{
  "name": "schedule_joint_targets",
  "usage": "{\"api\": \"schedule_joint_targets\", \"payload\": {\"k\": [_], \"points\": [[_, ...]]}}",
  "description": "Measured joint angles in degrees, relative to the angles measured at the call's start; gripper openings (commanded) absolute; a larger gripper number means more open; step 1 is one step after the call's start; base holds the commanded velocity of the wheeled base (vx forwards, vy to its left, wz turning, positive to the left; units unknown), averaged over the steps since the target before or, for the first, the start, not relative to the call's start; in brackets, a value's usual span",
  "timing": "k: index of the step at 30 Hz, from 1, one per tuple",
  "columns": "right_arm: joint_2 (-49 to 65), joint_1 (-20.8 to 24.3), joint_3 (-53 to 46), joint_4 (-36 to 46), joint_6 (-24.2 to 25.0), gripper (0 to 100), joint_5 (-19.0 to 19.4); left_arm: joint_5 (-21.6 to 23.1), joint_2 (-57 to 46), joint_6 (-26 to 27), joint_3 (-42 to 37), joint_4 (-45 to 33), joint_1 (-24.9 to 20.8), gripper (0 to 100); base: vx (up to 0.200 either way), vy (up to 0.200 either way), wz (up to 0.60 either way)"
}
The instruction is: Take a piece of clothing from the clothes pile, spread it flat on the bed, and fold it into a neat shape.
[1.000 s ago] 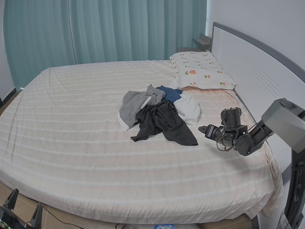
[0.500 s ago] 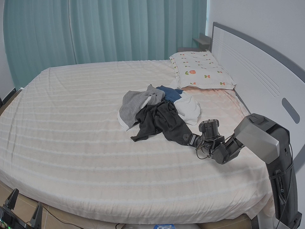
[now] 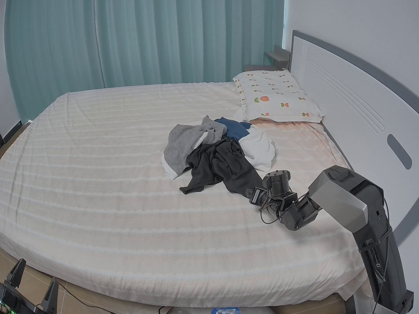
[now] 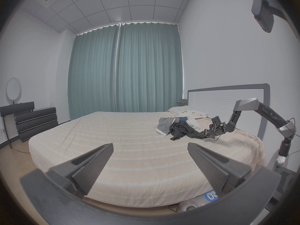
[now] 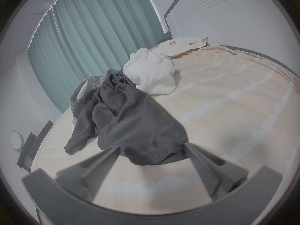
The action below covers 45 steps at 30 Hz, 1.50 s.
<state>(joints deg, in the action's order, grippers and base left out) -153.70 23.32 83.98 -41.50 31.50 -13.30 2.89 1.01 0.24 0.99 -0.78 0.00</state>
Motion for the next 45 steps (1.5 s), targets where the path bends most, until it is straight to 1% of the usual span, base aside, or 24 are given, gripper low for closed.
{"api": "schedule_joint_targets", "payload": {"k": [5,8,11,16,22,29,33,36,39,41,45], "points": [[-0.41,0.18,-0.16,-1.5,0.09,0,-0.05,0.0,0.0,0.0,0.0,0.0,0.0,100,0.0,0.0,0.0],[-0.38,0.16,-1.27,-5.11,-0.05,0,-0.05,0.01,0.0,0.02,0.0,0.0,0.0,100,0.0,0.0,0.0],[0.15,0.22,-4.05,-9.3,-0.57,0,0.17,0.01,0.0,0.02,0.0,0.0,0.0,100,0.0,0.0,0.0],[2.86,0.24,-10.72,-13.04,-0.72,0,1.45,0.01,0.0,0.02,0.0,0.0,0.0,100,0.0,0.0,0.0],[9.11,0.07,-21.91,-18.8,-0.57,0,4.63,0.0,0.0,0.0,0.0,0.0,0.02,100,0.0,0.0,0.0],[18.01,-0.01,-39.3,-29.64,0.41,0,8.62,0.0,0.0,0.07,0.02,0.0,0.0,100,0.0,0.0,0.0],[22.99,0.51,-50.8,-37.47,3.28,0,10.52,0.0,0.0,0.16,0.02,0.0,0.0,100,0.0,0.0,0.0],[26.88,0.99,-59.45,-41.57,6.16,0,11.93,0.0,0.0,0.24,0.02,0.0,0.0,100,0.0,0.0,0.0],[31.32,1.87,-66.93,-44.4,10.48,0,13.37,-0.02,0.0,0.46,0.02,-0.01,0.02,100,0.0,0.0,0.0],[34.95,2.94,-70.95,-45.76,12.42,0,14.19,0.0,0.0,1.04,0.02,0.02,0.02,100,0.0,0.0,0.0],[41.83,6.25,-76.59,-47.02,13.23,0,15.3,0.09,0.0,2.65,0.02,0.13,-0.02,100,0.0,0.0,0.0]]}}
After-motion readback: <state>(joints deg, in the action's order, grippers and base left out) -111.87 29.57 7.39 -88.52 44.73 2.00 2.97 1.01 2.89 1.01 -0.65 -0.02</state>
